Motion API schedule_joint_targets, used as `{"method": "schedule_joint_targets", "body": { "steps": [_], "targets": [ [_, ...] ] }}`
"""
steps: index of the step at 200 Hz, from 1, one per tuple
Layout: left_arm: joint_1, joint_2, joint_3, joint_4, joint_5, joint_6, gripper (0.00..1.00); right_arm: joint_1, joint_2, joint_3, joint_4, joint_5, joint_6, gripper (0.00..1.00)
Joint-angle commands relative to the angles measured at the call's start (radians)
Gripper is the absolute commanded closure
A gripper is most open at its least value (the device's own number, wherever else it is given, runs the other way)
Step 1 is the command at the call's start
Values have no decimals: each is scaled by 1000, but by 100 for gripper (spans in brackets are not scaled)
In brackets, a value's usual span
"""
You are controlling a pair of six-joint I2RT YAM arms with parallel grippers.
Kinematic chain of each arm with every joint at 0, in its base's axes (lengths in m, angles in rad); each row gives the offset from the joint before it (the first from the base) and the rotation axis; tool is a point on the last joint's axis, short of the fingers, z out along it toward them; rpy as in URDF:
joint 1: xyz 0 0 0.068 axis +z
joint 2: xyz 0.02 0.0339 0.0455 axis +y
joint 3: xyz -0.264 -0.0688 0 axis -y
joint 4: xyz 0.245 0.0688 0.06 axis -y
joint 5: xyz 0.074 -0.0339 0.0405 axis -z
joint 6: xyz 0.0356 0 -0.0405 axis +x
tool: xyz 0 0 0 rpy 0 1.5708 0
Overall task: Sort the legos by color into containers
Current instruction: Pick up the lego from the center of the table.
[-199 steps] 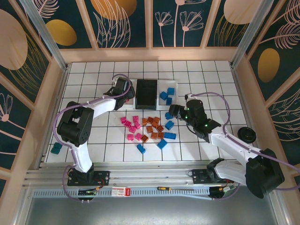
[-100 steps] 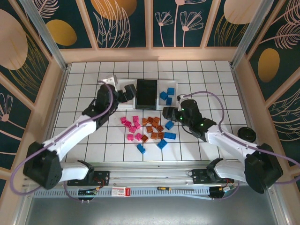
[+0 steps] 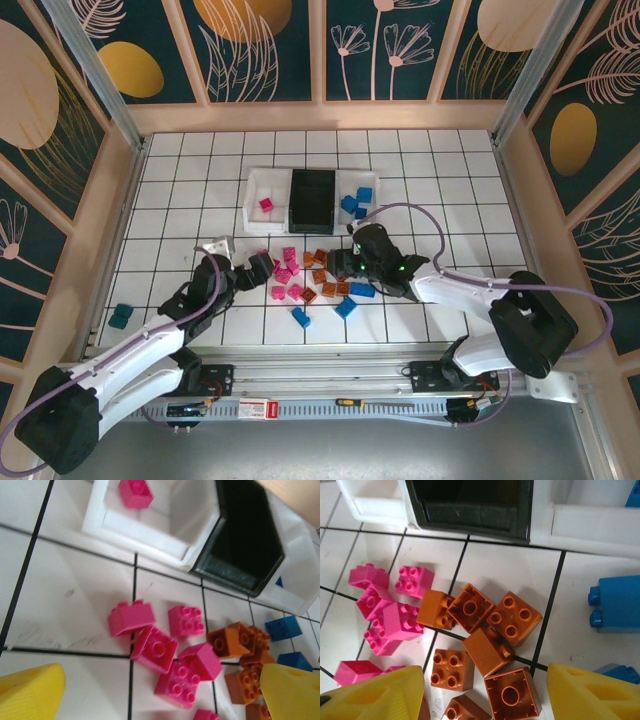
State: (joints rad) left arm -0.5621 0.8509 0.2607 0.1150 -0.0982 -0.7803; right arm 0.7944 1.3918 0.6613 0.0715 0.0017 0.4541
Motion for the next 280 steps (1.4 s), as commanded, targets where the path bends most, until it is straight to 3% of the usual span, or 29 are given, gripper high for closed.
{"method": "schedule_joint_targets", "body": {
  "steps": [1, 31, 68, 97, 127, 188, 238, 280],
  "targets": [
    [-2, -15, -47, 64, 28, -55, 1, 12, 42, 27, -10, 33, -2, 35],
    [-3, 15, -60, 99, 64, -52, 2, 14, 88, 49, -61, 104, 28, 39],
    [-3, 26, -54, 107, 78, -39, 1, -35, 7, 7, -67, 196, 42, 39],
    [-2, 50, -49, 118, 86, -32, 1, -131, 14, 17, -41, 162, 12, 38],
    [-2, 72, -41, 124, 97, -28, 1, -191, 117, 70, -19, 136, -28, 38],
    [-2, 69, -40, 106, 102, -28, 1, -193, 277, 123, 16, 128, -60, 33],
    [-3, 84, -31, 104, 110, -22, 1, -195, 304, 108, 51, 131, -69, 48],
    [-2, 90, -24, 100, 118, -16, 1, -195, 186, 24, 61, 122, -64, 63]
  ]
}}
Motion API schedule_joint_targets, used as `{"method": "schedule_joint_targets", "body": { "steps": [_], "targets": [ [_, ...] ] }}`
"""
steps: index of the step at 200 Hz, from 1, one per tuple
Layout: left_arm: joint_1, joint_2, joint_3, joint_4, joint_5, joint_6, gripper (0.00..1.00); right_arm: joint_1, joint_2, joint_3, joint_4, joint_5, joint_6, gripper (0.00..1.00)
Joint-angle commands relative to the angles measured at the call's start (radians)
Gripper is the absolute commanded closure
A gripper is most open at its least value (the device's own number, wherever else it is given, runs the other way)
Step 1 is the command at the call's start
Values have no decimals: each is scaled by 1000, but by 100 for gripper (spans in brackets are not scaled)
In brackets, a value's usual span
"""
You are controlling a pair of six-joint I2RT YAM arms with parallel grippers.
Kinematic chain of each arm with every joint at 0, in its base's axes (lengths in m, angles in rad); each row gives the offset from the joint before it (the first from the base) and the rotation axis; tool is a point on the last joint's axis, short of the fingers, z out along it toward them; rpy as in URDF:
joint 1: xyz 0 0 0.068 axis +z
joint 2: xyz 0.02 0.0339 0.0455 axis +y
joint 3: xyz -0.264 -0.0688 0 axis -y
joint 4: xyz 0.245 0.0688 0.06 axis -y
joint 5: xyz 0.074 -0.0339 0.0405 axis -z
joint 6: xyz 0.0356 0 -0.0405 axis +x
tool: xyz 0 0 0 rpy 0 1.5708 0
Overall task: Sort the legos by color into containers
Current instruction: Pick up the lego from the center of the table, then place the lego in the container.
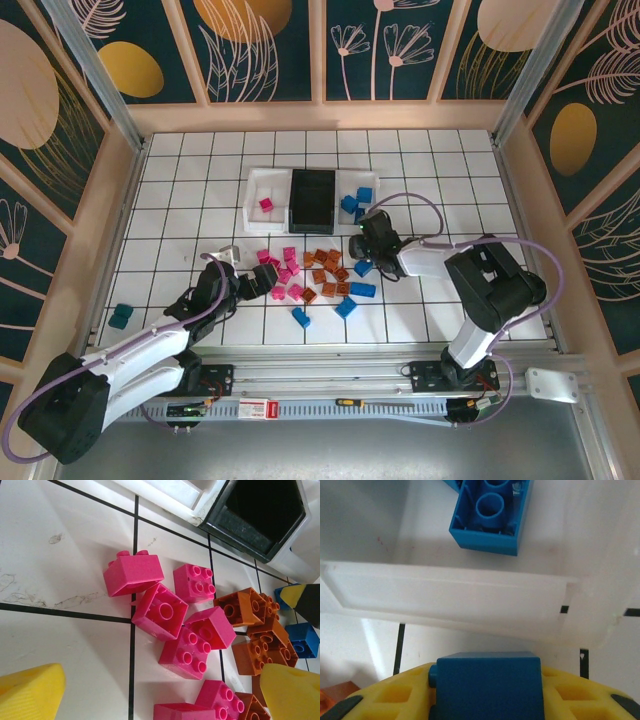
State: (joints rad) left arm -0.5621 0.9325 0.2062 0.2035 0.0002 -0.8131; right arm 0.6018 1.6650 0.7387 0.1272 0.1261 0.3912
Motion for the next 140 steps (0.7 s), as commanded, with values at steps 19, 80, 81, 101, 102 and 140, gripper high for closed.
{"method": "schedule_joint_targets", "body": {
  "steps": [19, 80, 81, 101, 102, 140],
  "targets": [
    [-2, 12, 36, 11, 22, 19, 1, -3, -174, -99, -22, -12, 10, 66],
    [-3, 35, 67, 1, 32, 35, 1, -15, -390, -44, -128, -72, -23, 67],
    [-4, 36, 68, 1, 32, 34, 1, -15, -387, -39, -129, -73, -25, 67],
    [-3, 44, 80, -4, 38, 35, 1, -44, -292, 61, -119, -78, -52, 67],
    [-3, 45, 81, -4, 39, 35, 1, -46, -286, 67, -118, -77, -54, 67],
    [-2, 25, 93, -39, 31, 33, 1, -124, -58, 270, -88, -106, -81, 67]
  ]
}}
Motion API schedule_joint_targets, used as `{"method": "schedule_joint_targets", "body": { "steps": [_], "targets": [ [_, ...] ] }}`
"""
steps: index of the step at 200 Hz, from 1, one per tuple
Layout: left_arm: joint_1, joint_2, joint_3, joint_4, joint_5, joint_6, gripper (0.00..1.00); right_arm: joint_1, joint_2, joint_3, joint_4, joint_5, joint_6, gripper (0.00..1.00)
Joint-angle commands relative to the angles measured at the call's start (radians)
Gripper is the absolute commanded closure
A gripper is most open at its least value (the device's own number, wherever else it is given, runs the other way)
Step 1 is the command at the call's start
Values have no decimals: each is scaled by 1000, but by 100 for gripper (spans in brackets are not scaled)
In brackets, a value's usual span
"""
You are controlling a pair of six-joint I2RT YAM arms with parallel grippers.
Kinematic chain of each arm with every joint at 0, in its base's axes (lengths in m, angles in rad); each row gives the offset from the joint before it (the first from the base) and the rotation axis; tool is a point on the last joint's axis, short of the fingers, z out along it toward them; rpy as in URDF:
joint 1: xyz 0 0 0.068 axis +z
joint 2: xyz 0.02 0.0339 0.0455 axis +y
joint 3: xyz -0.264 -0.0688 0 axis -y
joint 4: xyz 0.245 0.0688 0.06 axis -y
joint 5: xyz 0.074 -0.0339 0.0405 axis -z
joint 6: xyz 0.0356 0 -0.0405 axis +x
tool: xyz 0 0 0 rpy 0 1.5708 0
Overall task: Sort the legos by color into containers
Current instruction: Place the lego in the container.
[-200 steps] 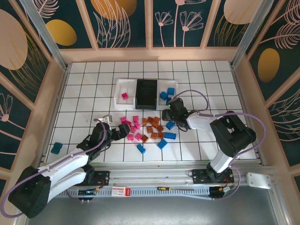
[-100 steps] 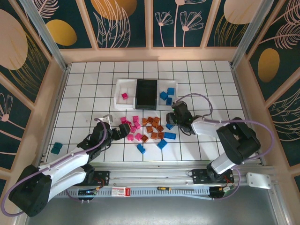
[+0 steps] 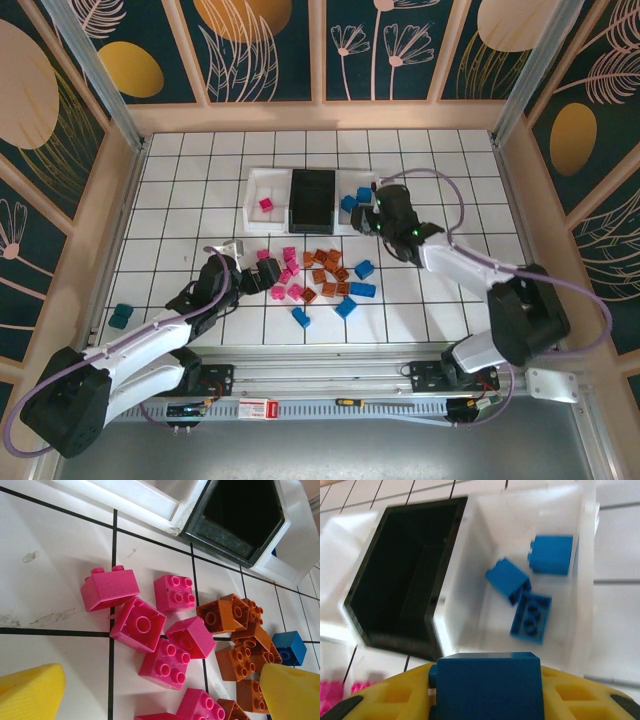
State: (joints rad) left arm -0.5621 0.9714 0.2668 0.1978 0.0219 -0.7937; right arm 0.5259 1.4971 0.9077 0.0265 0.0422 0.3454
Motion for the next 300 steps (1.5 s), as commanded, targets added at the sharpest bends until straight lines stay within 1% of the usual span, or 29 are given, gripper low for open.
{"method": "schedule_joint_targets", "body": {
  "steps": [1, 29, 53, 64, 72, 85, 96, 108, 136, 142, 148, 164, 195, 199, 220, 228, 230, 243, 280, 300],
  "targets": [
    [-2, -14, 32, -35, 9, 14, 1, -49, 115, 106, 13, -22, -36, 67],
    [-2, -22, 41, -64, 2, 19, 1, -79, 233, 215, 9, -22, -39, 67],
    [-3, -17, 44, -67, -1, 22, 1, -98, 300, 256, 5, -22, -25, 66],
    [-2, -10, 45, -63, -1, 22, 1, -105, 322, 266, 9, -22, -13, 59],
    [-2, -4, 46, -60, 0, 22, 1, -107, 337, 274, 14, -22, -7, 51],
    [-2, 7, 50, -58, 5, 23, 1, -107, 351, 287, 18, -22, -3, 41],
    [-2, 14, 55, -58, 9, 26, 1, -107, 354, 296, 19, -22, -2, 36],
    [-2, 18, 59, -57, 10, 28, 1, -107, 347, 301, 21, -21, -2, 34],
    [-3, 20, 68, -58, 16, 30, 1, -106, 284, 277, 23, -22, -2, 33],
    [-2, 21, 70, -58, 18, 33, 1, -104, 261, 262, 29, -22, 0, 33],
    [-3, 22, 73, -58, 23, 35, 1, -102, 238, 247, 34, -48, 1, 33],
    [-3, 26, 84, -64, 25, 40, 1, -92, 173, 204, 39, -48, 4, 33],
    [-3, 39, 99, -66, 38, 44, 1, -35, 28, 103, 41, -31, 4, 33],
    [-3, 41, 101, -66, 41, 45, 1, -26, 12, 90, 40, -11, 6, 33],
    [-13, 46, 115, -76, 51, 51, 1, 15, -89, 8, 39, 6, 17, 33],
    [-19, 47, 120, -86, 49, 56, 1, 16, -124, -26, 39, 11, 21, 33],
    [-20, 47, 122, -89, 50, 56, 1, 33, -134, -34, 39, 12, 22, 33],
    [-27, 46, 124, -98, 47, 60, 1, 60, -185, -84, 32, 22, 31, 33],
    [-47, 56, 124, -104, 49, 61, 1, 118, -299, -225, 6, 28, 60, 33],
    [-77, 66, 130, -106, 42, 59, 1, 147, -339, -287, -19, 32, 76, 33]
  ]
}}
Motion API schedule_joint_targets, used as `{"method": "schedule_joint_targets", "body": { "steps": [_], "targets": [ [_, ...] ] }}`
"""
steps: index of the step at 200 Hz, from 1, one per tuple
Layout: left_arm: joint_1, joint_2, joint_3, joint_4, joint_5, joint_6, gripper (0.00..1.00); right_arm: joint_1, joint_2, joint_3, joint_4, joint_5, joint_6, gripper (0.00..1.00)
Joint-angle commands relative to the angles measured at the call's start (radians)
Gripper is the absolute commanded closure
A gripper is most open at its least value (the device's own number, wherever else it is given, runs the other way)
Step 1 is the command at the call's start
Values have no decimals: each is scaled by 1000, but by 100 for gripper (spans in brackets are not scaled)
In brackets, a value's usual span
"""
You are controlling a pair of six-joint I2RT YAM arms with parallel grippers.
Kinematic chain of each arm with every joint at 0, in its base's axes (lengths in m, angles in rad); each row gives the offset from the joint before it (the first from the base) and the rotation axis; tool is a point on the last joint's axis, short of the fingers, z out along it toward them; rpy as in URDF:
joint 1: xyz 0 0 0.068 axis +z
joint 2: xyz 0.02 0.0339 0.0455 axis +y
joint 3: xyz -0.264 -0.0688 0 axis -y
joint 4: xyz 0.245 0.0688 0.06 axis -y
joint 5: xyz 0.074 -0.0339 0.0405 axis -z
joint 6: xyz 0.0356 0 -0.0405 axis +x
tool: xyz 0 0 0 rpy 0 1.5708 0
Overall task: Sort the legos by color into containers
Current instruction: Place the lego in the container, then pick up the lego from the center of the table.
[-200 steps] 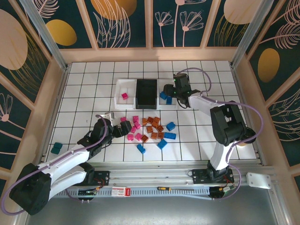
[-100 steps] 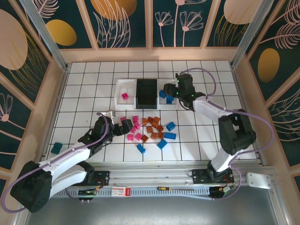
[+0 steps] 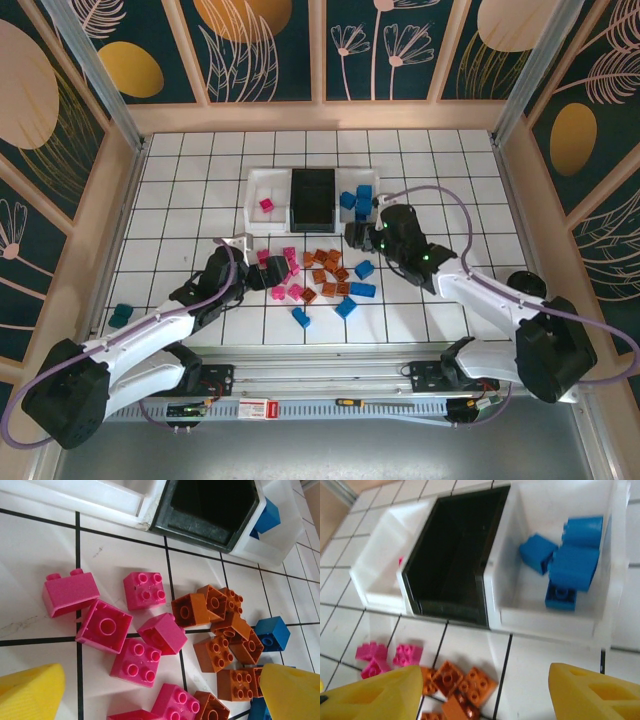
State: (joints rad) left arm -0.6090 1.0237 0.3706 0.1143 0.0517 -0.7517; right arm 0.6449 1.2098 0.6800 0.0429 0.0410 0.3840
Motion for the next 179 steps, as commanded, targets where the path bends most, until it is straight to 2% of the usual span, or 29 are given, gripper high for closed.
{"method": "schedule_joint_targets", "body": {
  "steps": [1, 35, 75, 142, 179],
  "targets": [
    [-31, 15, 27, -22, 12, 17, 1, 29, -54, -62, -36, 34, 38, 33],
    [-71, 37, 25, -7, 7, 10, 1, 59, -94, -152, -69, 37, 75, 33],
    [-72, 47, 13, 13, 1, 0, 1, 98, -111, -230, -88, 30, 121, 33],
    [-73, 72, 5, 31, -9, -21, 1, 148, -44, -210, -33, 49, 142, 33],
    [-74, 64, -9, 44, -11, -32, 1, 128, 52, -145, -35, 178, 155, 33]
  ]
}}
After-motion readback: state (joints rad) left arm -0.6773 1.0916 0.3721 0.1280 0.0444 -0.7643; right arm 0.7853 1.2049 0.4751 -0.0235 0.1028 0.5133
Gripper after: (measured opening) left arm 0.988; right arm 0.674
